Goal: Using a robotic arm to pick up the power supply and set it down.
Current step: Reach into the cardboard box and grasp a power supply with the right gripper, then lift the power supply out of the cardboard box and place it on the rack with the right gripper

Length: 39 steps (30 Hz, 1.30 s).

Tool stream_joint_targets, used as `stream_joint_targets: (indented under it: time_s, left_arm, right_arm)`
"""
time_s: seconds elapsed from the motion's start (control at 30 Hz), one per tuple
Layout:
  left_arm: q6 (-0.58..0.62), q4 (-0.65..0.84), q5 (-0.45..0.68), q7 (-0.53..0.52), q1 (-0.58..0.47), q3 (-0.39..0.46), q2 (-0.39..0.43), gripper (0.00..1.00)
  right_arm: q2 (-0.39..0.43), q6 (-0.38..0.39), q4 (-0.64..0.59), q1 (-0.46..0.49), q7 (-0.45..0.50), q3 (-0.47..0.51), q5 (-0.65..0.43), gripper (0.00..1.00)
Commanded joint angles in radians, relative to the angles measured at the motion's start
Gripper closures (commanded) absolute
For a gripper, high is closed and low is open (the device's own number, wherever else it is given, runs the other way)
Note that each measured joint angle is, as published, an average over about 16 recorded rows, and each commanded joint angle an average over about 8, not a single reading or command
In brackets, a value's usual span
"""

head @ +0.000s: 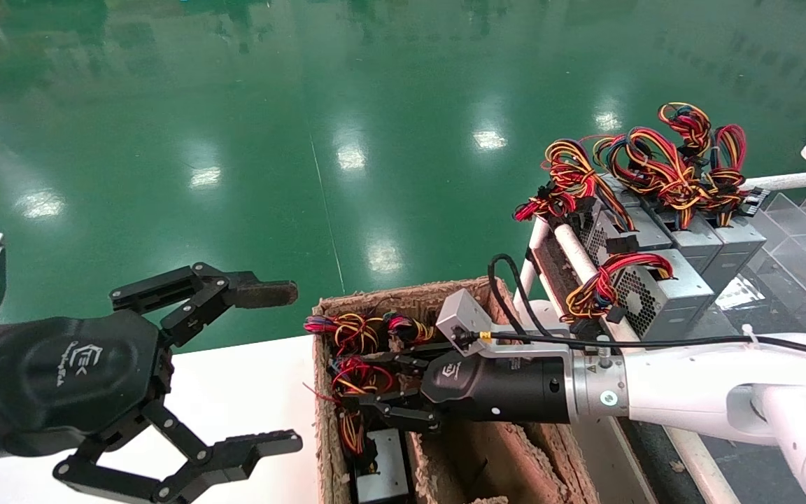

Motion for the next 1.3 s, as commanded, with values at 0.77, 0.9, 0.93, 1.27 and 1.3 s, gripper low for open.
stream_joint_targets:
  time_s: [0.77,0.9,0.93,1.27,1.3]
  left_arm:
    - [0.000,0.000,0.000,0.000,0.000,0.000,0.000,0.00]
    - [0.000,0.000,0.000,0.000,0.000,0.000,0.000,0.00]
    - [0.000,0.000,0.000,0.000,0.000,0.000,0.000,0.00]
    - [0.000,0.000,0.000,0.000,0.000,0.000,0.000,0.00]
    - [0.000,0.000,0.000,0.000,0.000,0.000,0.000,0.00]
  right_arm:
    - [0.003,-0.049,-0.041,0.006,-0.039,0.018,0.028,1.00]
    - [0.012,-0.064,-0.034,0.013,-0.041,0.027,0.042,1.00]
    - [0.015,-0.067,-0.031,0.016,-0.041,0.029,0.045,1.00]
    - [0.064,-0.092,0.060,0.040,-0.027,0.056,0.098,1.00]
    - [0.073,-0.092,0.077,0.043,-0.023,0.059,0.104,1.00]
